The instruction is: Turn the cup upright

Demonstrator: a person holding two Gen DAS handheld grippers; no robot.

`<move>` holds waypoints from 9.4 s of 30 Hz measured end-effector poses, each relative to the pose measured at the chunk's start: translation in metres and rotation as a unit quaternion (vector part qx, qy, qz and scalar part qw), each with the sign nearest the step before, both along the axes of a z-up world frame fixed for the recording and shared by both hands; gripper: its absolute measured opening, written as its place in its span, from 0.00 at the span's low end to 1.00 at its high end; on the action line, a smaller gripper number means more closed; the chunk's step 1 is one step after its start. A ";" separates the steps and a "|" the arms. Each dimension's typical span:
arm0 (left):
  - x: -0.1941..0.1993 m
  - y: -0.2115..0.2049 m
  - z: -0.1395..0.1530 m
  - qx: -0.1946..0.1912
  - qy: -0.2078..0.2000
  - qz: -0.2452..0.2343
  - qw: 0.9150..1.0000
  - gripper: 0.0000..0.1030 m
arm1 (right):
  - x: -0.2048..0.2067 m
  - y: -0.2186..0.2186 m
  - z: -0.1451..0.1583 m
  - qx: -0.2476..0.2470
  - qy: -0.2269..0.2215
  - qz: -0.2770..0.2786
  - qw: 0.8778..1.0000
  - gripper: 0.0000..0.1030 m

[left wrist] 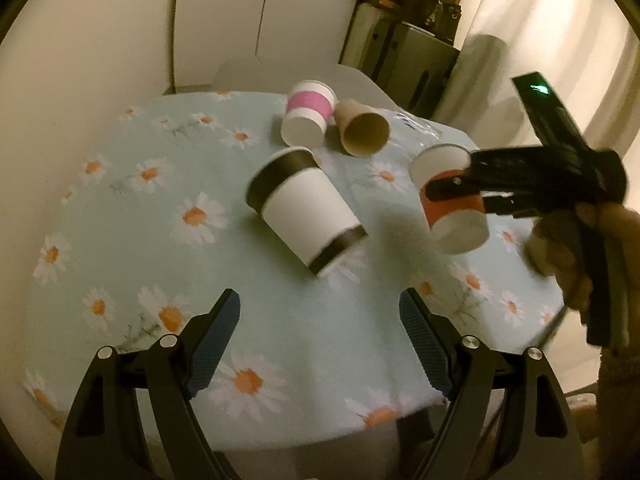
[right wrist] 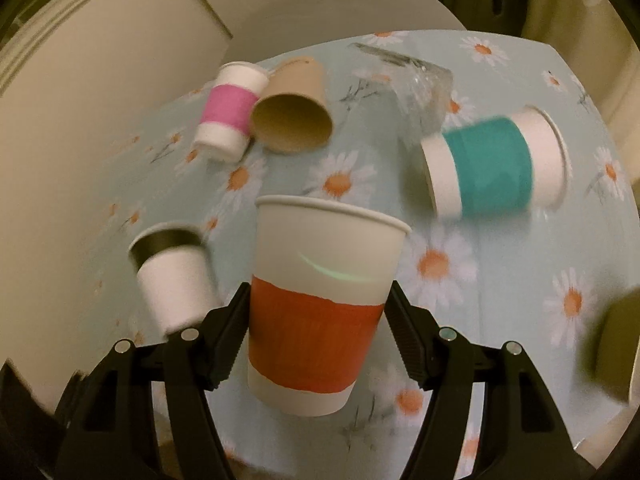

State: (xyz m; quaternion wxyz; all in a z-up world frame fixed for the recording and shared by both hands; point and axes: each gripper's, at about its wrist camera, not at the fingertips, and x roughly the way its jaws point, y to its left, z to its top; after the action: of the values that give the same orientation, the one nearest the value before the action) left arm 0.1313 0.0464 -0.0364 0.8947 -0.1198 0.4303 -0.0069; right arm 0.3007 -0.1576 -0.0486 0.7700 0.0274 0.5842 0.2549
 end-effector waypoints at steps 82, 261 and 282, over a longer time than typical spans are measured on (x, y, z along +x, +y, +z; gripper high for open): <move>0.076 -0.128 -0.024 0.034 0.197 -0.047 0.979 0.78 | -0.153 -0.158 0.027 0.104 -0.098 -0.015 0.990 0.83; -0.110 -0.073 0.008 0.072 -0.097 -0.013 0.993 0.93 | -0.204 -0.077 0.018 0.035 -0.195 0.110 0.974 0.83; -0.109 -0.085 -0.002 0.082 -0.065 -0.033 0.994 0.93 | -0.202 -0.080 0.015 0.038 -0.184 0.108 0.976 0.83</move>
State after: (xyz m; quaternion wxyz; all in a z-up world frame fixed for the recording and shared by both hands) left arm 0.0226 -0.0385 -0.0381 0.9269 -0.0314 0.3738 -0.0087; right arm 0.0984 -0.2380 -0.0334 0.8305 -0.0543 0.4221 0.3593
